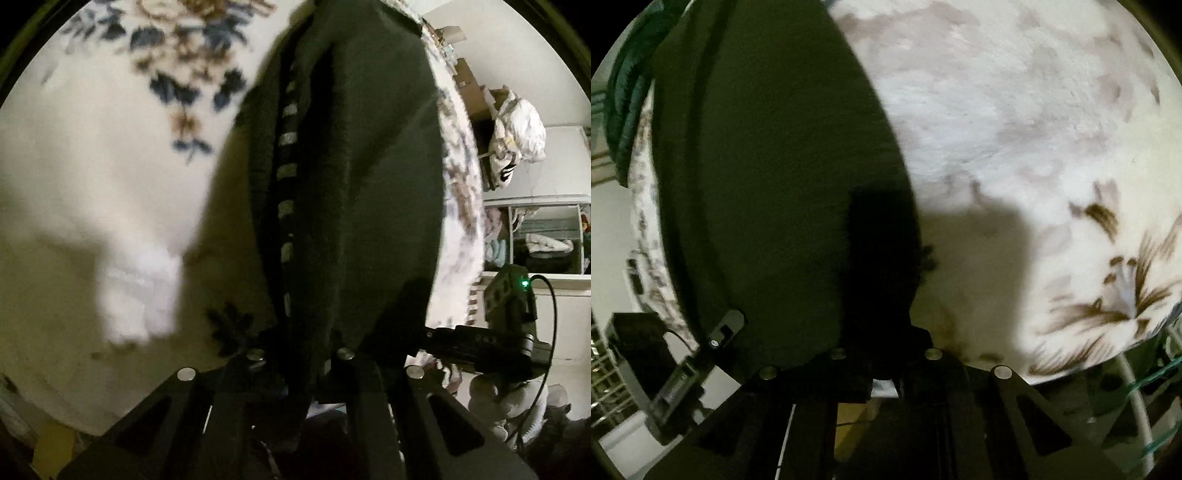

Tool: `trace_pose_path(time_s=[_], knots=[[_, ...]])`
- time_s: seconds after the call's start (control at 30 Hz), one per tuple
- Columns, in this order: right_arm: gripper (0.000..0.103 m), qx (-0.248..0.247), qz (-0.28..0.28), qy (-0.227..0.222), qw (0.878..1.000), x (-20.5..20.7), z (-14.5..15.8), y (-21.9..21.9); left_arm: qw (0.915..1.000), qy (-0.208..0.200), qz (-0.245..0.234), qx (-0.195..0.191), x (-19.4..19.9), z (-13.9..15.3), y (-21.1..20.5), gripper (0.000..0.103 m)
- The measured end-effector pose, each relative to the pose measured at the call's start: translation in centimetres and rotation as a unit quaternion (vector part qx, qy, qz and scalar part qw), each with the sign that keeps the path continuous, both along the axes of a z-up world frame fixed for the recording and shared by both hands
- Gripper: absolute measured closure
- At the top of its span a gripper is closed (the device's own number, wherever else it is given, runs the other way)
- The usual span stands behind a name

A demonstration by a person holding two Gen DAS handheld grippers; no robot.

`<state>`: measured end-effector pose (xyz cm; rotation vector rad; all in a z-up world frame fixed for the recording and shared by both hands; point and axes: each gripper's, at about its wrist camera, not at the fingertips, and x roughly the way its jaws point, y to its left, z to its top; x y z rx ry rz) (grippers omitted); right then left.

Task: Fold small clothes

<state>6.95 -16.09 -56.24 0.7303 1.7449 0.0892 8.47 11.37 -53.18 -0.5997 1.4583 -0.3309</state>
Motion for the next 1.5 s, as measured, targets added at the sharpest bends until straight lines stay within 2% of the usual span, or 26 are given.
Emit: trace_pose_path(time_s=[0.2,0.3,0.4,0.5,0.57,0.63,0.67,0.73,0.77,0.8,0.83,0.9,0.97,1.07,1.2,1.27,1.33,1.37,1.4,1.43,1.5], knots=[[0.094,0.086,-0.045,-0.031,0.995,1.1,5.9,-0.4,0.9955,-0.019,0.058,-0.073,0.8,5.1,1.4,0.098],[0.094,0.117,-0.066,-0.059,0.989,3.2,9.3,-1.0,0.9921,-0.053,0.065,-0.094,3.1,8.2,1.4,0.098],[0.094,0.139,-0.086,-0.092,0.982,6.7,11.9,-1.4,0.9868,-0.093,0.076,-0.109,6.5,10.6,1.0,0.098],[0.094,0.132,-0.098,-0.127,0.978,11.3,13.5,-3.2,0.9813,-0.13,0.094,-0.107,11.0,11.9,1.0,0.098],[0.094,0.126,-0.106,-0.149,0.975,15.9,13.9,-4.0,0.9788,-0.147,0.104,-0.097,14.3,11.9,1.0,0.097],[0.094,0.117,-0.112,-0.163,0.973,20.3,13.6,-4.5,0.9776,-0.143,0.12,-0.097,18.6,10.8,0.9,0.095],[0.094,0.111,-0.114,-0.163,0.974,22.8,13.4,-4.9,0.9778,-0.138,0.129,-0.091,20.6,10.1,0.8,0.093],[0.093,0.106,-0.118,-0.155,0.975,27.2,11.9,-5.6,0.977,-0.14,0.14,-0.079,22.9,9.3,1.6,0.077],[0.09,0.114,-0.124,-0.141,0.976,29.2,10.9,-6.4,0.9756,-0.145,0.15,-0.068,24.0,9.2,2.0,0.06],[0.087,0.116,-0.13,-0.126,0.977,30.4,9.9,-6.8,0.9731,-0.149,0.163,-0.067,24.7,9.2,2.8,0.048],[0.083,0.118,-0.133,-0.116,0.977,31.3,9.0,-7.5,0.9701,-0.151,0.176,-0.07,25.3,9.4,3.3,0.046],[0.062,0.109,-0.126,-0.118,0.979,32.5,8.4,-8.8,0.9665,-0.159,0.189,-0.067,25.1,10.0,4.4,0.046],[0.052,0.086,-0.091,-0.136,0.983,32.6,8.7,-9.8,0.9673,-0.166,0.186,-0.048,24.9,10.3,4.3,0.046],[0.052,0.075,-0.054,-0.142,0.986,32.0,8.6,-10.8,0.9764,-0.154,0.151,-0.006,25.2,9.1,3.0,0.046],[0.052,0.048,0.021,-0.153,0.987,32.2,7.7,-8.4,0.9851,-0.134,0.099,0.043,27.1,6.2,0.1,0.046],[0.052,0.025,0.053,-0.163,0.985,33.2,7.1,-6.8,0.987,-0.13,0.065,0.068,28.5,4.7,-1.6,0.046],[0.052,0.008,0.08,-0.169,0.982,34.3,6.3,-5.2,0.9853,-0.138,0.03,0.095,29.8,3.5,-3.3,0.048],[0.053,-0.001,0.09,-0.17,0.981,34.8,6.0,-4.6,0.9816,-0.154,0.012,0.111,30.2,3.3,-4.0,0.066],[0.072,-0.019,0.096,-0.176,0.979,35.2,5.9,-4.1,0.9794,-0.163,0.003,0.119,30.4,3.4,-4.3,0.088],[0.086,-0.041,0.096,-0.183,0.977,35.4,6.1,-3.9,0.9779,-0.167,-0.004,0.127,30.5,3.6,-4.4,0.09],[0.096,-0.054,0.088,-0.188,0.977,35.5,6.8,-4.0,0.9781,-0.174,0.006,0.115,30.1,4.3,-3.6,0.096]])
